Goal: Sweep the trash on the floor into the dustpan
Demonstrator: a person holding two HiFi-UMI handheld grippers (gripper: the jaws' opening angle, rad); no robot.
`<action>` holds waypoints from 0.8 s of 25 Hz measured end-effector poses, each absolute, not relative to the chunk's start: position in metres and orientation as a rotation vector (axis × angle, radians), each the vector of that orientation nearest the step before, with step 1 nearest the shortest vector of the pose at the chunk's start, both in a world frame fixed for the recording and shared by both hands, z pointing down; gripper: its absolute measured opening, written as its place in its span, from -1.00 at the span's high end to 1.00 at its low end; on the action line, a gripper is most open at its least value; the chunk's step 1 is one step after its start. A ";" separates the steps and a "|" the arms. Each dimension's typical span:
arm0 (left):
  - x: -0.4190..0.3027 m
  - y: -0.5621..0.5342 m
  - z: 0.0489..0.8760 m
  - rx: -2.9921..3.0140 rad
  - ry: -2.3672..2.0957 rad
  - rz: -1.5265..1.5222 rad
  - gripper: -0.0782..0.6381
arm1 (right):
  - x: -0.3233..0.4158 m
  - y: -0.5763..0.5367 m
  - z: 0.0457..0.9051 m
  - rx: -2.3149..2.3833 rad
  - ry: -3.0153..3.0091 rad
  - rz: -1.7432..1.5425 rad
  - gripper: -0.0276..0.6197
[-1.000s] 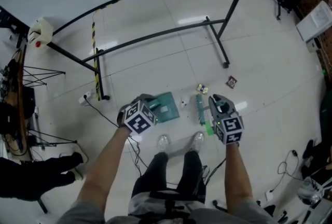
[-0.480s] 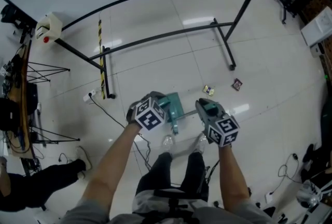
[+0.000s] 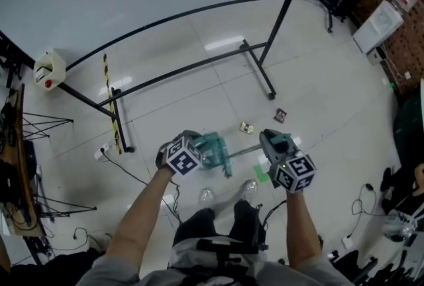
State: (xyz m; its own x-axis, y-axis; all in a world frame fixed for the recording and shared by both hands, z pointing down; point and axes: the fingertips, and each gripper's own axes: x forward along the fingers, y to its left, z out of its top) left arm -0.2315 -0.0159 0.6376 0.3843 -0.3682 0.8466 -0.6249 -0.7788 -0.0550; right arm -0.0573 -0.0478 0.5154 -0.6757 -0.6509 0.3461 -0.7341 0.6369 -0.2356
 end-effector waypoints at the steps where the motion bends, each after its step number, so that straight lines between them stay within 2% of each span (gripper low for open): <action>1: -0.226 -0.021 0.637 2.383 -0.866 1.347 0.49 | -0.045 -0.052 0.514 1.172 -2.611 0.510 0.74; 13: -0.141 -0.122 0.640 2.439 -0.711 1.492 0.49 | 0.112 -0.145 0.528 1.550 -2.464 0.515 0.74; 20: -0.103 -0.171 0.648 2.479 -0.576 1.577 0.50 | 0.152 -0.182 0.552 1.658 -2.366 0.528 0.73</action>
